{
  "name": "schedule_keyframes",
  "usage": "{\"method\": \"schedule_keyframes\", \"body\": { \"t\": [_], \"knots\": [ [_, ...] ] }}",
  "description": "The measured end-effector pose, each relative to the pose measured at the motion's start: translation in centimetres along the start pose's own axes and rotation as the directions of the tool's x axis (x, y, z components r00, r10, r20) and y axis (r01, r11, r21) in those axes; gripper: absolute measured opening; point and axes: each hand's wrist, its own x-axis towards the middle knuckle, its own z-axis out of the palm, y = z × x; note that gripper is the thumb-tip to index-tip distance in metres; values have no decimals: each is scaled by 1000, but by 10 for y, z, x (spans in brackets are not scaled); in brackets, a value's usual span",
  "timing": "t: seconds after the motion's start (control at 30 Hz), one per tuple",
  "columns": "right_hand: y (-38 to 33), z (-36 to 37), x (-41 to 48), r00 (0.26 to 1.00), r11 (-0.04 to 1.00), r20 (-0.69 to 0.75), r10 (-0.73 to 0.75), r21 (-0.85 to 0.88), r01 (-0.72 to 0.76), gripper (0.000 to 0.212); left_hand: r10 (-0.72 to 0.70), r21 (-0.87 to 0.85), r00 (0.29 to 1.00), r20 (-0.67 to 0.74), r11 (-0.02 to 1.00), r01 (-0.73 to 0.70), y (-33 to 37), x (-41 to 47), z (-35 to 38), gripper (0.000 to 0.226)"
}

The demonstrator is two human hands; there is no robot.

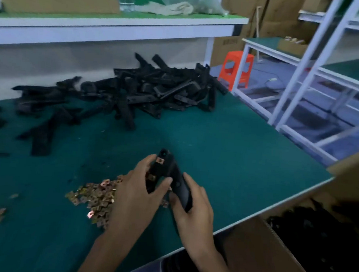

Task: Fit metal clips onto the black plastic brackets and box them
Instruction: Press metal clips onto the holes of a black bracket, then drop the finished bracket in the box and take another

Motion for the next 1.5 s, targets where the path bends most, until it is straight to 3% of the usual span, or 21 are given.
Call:
{"method": "schedule_keyframes", "body": {
  "t": [0.2, 0.33, 0.47, 0.53, 0.63, 0.7, 0.77, 0.93, 1.03, 1.1, 1.17, 1.27, 1.5],
  "knots": [
    [29, -65, -44, 962, 990, -235, 140, 11, -142, 54, 125, -176, 987, 102, 979, -106, 15, -11, 32, 49],
    [59, -126, -102, 883, 963, -408, 232, -30, -267, 47, 190, -238, 962, 194, 961, -142, 28, -28, 59, 48],
    [81, -185, -137, 752, 918, -561, 345, 35, -395, 43, 233, -258, 938, 258, 952, -165, 40, -46, 70, 50],
    [97, -221, -130, 671, 893, -616, 412, 128, -431, 55, 246, -291, 930, 274, 943, -164, 41, -49, 72, 39],
    [118, -275, -102, 562, 816, -603, 566, 315, -484, 100, 272, -273, 921, 278, 942, -196, 35, -50, 76, 32],
    [126, -290, -82, 524, 763, -577, 627, 319, -562, 110, 261, -261, 934, 244, 945, -196, 27, -50, 74, 30],
    [130, -280, -66, 569, 778, -566, 597, 238, -581, 101, 236, -265, 942, 238, 949, -171, 21, -49, 67, 32],
    [100, -200, -27, 817, 919, -435, 379, 76, -386, 62, 192, -59, 973, 128, 981, -186, 0, -42, 38, 17],
    [65, -143, -15, 916, 979, -357, 184, -17, -204, 43, 14, -110, 994, 110, 994, -2, -22, -37, 16, 21],
    [43, -108, -14, 974, 994, -225, 36, -94, -59, 37, -85, -105, 993, 77, 990, 93, -38, -34, -3, 21],
    [26, -81, -12, 995, 989, -72, -72, -132, 62, 36, -170, -74, 985, 40, 982, 172, -51, -31, -24, 14],
    [11, -50, -4, 993, 988, 52, -103, -107, 108, 37, -206, -27, 976, -73, 979, 204, -75, -30, -49, 17],
    [1, -12, 1, 994, 977, 25, -103, -185, 106, 20, -272, 19, 917, -291, 957, 290, -133, -13, -93, 19]
  ]
}}
